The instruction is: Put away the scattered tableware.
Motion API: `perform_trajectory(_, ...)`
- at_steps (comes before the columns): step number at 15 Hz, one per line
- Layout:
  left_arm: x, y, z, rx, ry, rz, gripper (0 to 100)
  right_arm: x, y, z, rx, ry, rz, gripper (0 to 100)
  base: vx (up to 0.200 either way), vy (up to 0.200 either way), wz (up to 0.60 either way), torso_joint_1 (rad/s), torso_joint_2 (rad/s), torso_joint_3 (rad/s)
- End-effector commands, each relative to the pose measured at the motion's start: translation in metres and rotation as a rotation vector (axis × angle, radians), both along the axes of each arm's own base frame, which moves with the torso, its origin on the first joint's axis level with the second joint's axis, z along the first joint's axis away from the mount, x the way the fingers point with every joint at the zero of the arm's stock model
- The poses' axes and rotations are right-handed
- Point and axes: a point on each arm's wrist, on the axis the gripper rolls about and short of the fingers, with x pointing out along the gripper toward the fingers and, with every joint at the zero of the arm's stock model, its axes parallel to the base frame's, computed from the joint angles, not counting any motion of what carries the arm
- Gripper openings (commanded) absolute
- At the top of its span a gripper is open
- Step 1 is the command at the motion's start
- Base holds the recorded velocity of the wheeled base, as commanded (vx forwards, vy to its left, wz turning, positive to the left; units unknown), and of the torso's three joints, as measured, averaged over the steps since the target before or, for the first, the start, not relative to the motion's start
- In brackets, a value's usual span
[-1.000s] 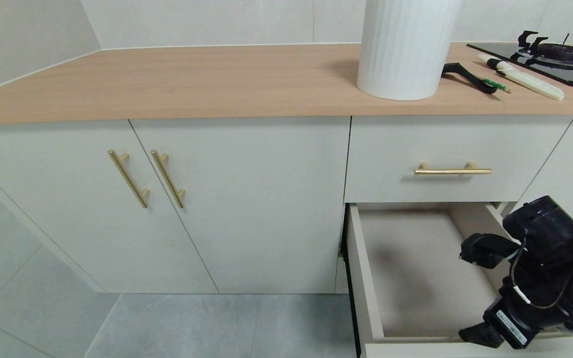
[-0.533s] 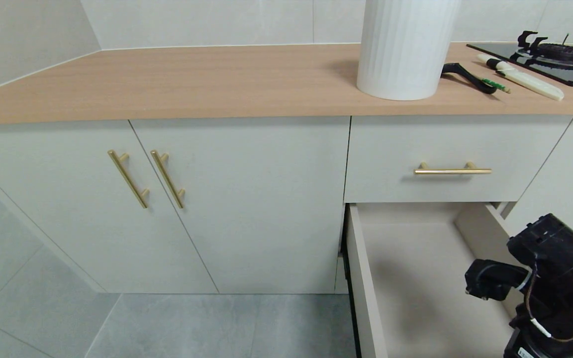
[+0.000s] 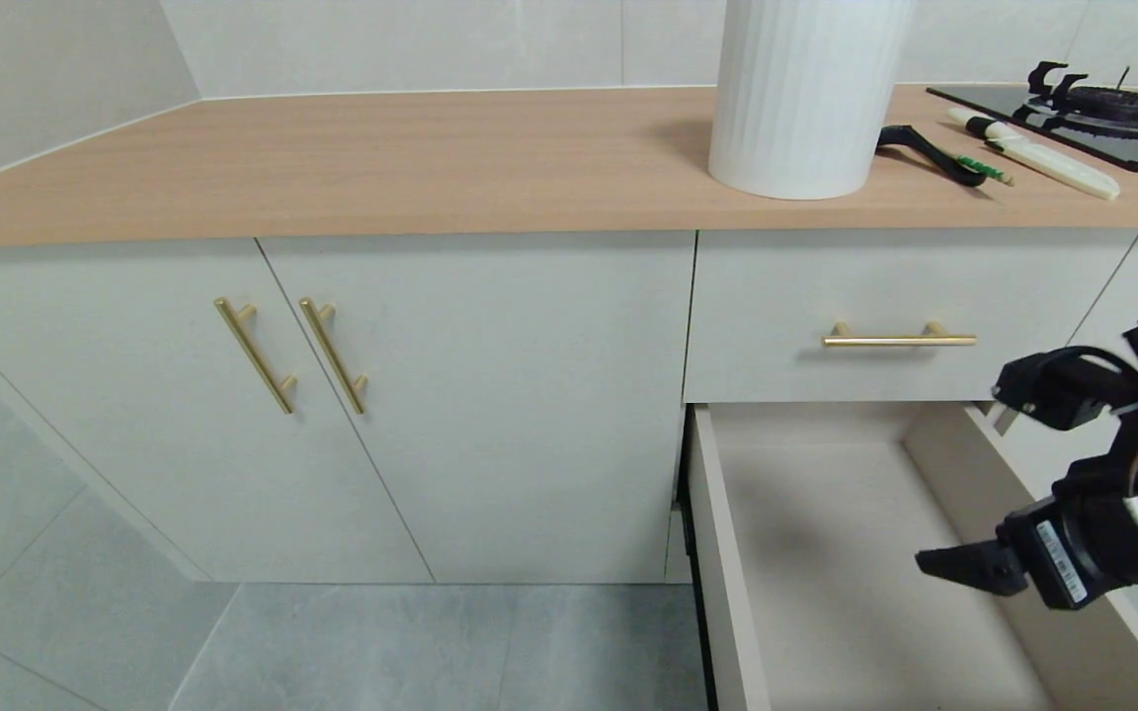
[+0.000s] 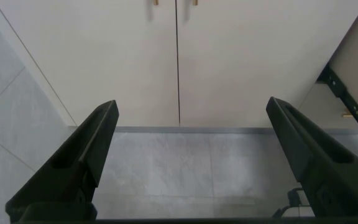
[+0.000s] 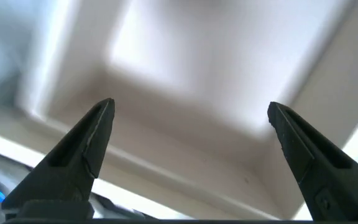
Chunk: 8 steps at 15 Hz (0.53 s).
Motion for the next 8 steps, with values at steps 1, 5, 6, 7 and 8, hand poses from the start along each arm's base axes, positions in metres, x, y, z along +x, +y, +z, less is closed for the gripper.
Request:
perform_trajectory(1,0.000,0.000,0.000,0.001,0.001,0.002,100,-0.007,-0.015,0.025,0.059,-0.145,-0.062,100,0.000,0.000,0.00,0.000,0.00,0.000)
perform_trajectory(5,0.000,0.000,0.000,-0.001,0.001,0.002,100,-0.004,-0.026,0.030,0.048,-0.215,-0.086,100,0.000,0.000,0.00,0.000,0.00,0.000)
perform_trajectory(6,0.000,0.000,0.000,0.001,0.000,0.000,100,-0.005,-0.026,0.030,0.046,-0.221,-0.086,100,0.000,0.000,0.00,0.000,0.00,0.000)
perform_trajectory(7,0.000,0.000,0.000,-0.001,0.001,0.002,100,-0.005,-0.027,0.030,0.044,-0.221,-0.087,100,0.000,0.000,0.00,0.036,-0.19,-0.154)
perform_trajectory(8,0.000,0.000,0.000,0.001,0.001,0.000,100,-0.006,-0.027,0.031,0.044,-0.223,-0.087,100,0.000,0.000,0.00,0.080,-0.29,-0.227)
